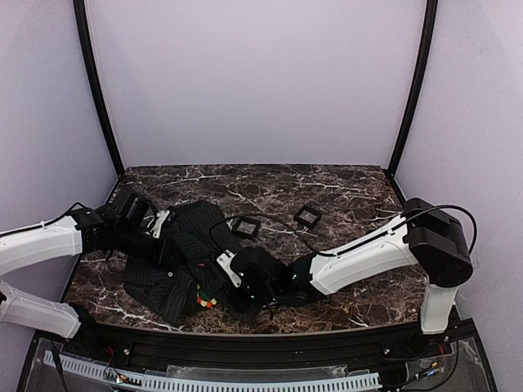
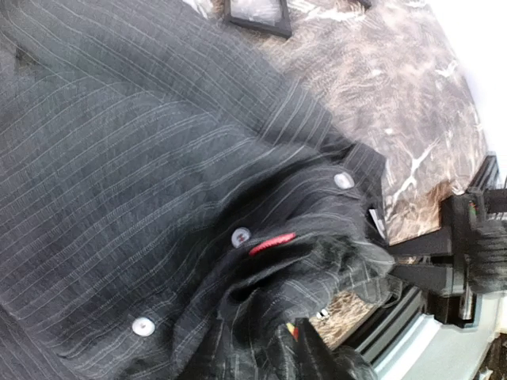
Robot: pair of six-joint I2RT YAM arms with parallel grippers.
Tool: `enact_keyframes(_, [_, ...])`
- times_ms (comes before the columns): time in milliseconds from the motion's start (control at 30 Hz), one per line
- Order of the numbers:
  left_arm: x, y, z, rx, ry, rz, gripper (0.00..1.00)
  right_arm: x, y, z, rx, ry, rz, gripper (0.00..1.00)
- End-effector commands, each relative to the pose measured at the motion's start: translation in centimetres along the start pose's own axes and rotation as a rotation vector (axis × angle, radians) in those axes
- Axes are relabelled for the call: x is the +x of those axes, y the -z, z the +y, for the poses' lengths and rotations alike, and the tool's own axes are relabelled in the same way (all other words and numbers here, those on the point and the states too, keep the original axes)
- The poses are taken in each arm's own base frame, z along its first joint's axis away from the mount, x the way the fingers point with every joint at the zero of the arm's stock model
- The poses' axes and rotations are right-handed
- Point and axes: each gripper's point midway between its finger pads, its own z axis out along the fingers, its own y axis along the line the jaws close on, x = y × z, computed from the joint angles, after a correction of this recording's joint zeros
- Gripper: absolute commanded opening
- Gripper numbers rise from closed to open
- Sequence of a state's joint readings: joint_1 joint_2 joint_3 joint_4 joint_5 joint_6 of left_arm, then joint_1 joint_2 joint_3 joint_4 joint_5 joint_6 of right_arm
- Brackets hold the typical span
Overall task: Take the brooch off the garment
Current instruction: Adjust the crumpled clothing at the center of the board.
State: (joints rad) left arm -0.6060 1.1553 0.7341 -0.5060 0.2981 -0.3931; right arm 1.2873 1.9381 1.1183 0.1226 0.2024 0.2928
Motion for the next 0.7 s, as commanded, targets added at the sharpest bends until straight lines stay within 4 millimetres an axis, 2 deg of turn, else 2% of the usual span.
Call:
enact_keyframes(0, [-3.4,3.9,-1.6,-0.008,-0.086,-0.123,0.47,-4.4,3.0,-0.6,-0.072,-0.105,-0.058,0.0])
enact_keyframes(33, [-3.7,4.6,-1.8,-0.017,-0.095,-0.133,0.55,-5.3,3.8,-0.7,-0.11,-0.129,-0.064,0.0])
enact_keyframes(100, [-4.9,6.2,-2.7,-0.014,-0.141,-0.166,0.65,-6.6,5.4,-1.0,-0.18,-0.173,-0.067,0.0])
enact_keyframes(133, [-5.9,7.2,-3.5,-0.004,-0.186,-0.194,0.68,-7.2,6.1,-1.1,-0.217,-0.191,-0.065,0.0])
enact_keyframes(233, [-7.0,9.0,-5.8,0.052,-0.313,-0.228,0.74,-8.3,8.1,-1.6,-0.304,-0.25,-0.027,0.0])
enact_keyframes(300, [-7.0,9.4,-7.4,0.095,-0.403,-0.233,0.75,-9.3,9.4,-2.1,-0.35,-0.296,-0.016,0.0])
enact_keyframes(500, [-5.9,8.1,-12.1,0.121,-0.623,-0.272,0.8,-11.9,12.5,-3.8,-0.412,-0.4,-0.039,0.0])
enact_keyframes(567, [-5.9,7.4,-13.1,0.103,-0.629,-0.291,0.81,-12.3,12.8,-4.7,-0.388,-0.429,-0.037,0.0])
enact_keyframes(667, [-5.9,6.4,-14.7,0.115,-0.603,-0.325,0.9,-12.9,13.1,-6.6,-0.323,-0.485,-0.043,0.0])
